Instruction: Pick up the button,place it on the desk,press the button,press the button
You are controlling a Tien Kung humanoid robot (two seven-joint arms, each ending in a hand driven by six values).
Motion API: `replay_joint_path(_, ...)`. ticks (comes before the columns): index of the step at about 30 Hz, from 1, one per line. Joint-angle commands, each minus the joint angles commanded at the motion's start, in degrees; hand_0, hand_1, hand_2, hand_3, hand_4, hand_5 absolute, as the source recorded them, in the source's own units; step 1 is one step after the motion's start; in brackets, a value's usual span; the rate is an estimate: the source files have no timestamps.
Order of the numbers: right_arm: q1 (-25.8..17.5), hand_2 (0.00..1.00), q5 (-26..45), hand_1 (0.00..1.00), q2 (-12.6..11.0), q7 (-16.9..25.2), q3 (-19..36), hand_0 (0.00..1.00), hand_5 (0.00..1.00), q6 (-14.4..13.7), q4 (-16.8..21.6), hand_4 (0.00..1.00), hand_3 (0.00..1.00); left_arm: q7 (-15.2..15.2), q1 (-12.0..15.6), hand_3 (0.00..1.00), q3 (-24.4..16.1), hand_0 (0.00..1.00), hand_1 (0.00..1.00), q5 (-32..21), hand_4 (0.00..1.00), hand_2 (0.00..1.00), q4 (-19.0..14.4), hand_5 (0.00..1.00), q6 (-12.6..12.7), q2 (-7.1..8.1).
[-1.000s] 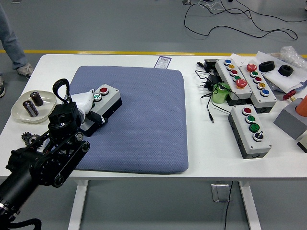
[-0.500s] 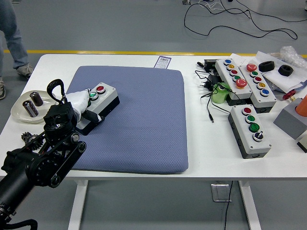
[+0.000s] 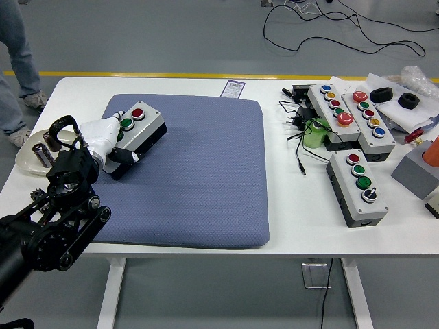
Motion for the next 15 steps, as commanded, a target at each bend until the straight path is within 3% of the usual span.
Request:
replay_joint_path(3, 0.0, 0.708, 0.0, 0.652, 0.0, 0.0, 0.0, 0.659, 0.331, 0.0, 0.0, 0.47, 0.611, -4.1, 0.0, 0.275, 1.7, 0.075, 0.095, 0.0, 0.584, 0.098, -1.5, 0.002, 1.3, 2.36)
replay_joint_path(6, 0.0, 0.708, 0.0, 0.652, 0.0, 0.0, 0.0, 0.659, 0.331, 0.0, 0.0, 0.47, 0.611, -7.5, -0.1, 0.275, 3.2, 0.075, 0.095, 0.0, 0.584, 0.098, -2.7, 0.002, 0.7, 4.43)
replay_joint_path(15, 0.0, 0.708, -0.2, 0.652, 0.1, -0.1, 0.1, 0.66, 0.33, 0.0, 0.0, 0.47, 0.61, -19.2, -0.9, 0.284, 5.5, 0.092, 0.098, 0.0, 0.666, 0.1, -7.5, 0.002, -7.0, 10.46)
